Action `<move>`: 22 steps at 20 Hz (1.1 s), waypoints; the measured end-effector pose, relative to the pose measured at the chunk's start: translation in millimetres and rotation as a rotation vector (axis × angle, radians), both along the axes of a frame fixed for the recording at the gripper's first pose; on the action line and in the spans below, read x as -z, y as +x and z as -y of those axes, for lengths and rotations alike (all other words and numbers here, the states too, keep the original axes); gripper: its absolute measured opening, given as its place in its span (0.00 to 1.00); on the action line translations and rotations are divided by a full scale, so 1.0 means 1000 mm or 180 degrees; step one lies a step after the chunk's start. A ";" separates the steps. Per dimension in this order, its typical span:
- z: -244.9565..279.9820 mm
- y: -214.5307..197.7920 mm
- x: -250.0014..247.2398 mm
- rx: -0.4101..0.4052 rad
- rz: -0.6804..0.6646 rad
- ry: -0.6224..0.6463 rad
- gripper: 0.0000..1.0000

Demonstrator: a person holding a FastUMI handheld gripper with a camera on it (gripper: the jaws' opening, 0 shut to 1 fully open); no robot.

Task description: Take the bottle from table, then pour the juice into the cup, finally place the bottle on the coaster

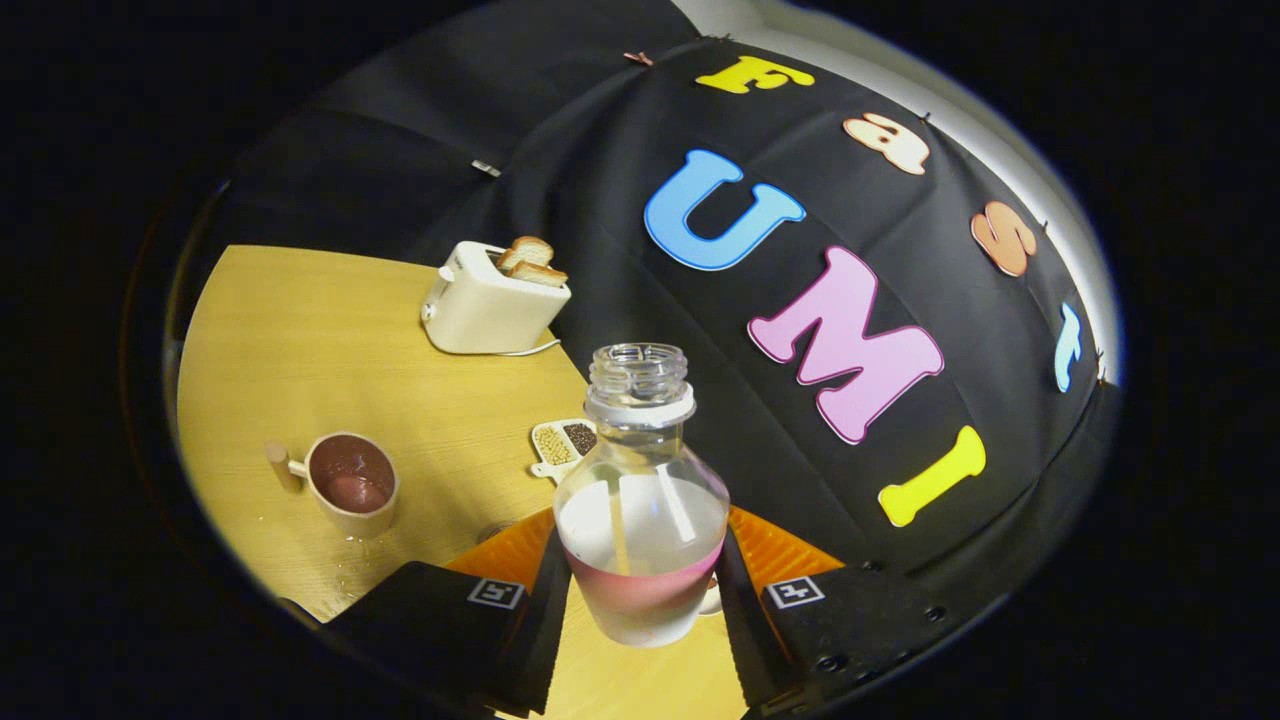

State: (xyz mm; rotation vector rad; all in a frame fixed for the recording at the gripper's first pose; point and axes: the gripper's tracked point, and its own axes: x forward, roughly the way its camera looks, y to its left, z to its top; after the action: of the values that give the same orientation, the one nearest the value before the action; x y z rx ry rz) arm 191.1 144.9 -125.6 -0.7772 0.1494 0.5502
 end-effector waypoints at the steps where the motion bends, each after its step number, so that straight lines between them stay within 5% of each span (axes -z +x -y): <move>1: 0.002 0.004 -0.002 0.0040 -0.0008 0.0073 0.72; 11: 0.000 0.036 0.055 0.0663 -0.0873 0.1646 0.72; 14: 0.008 0.047 0.083 0.0870 -0.1036 0.1878 0.72; 22: -0.014 0.067 0.127 0.0898 -0.1089 0.2333 0.72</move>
State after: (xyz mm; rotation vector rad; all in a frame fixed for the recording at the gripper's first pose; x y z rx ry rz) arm 258.3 158.5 -252.9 0.0581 0.3430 0.4191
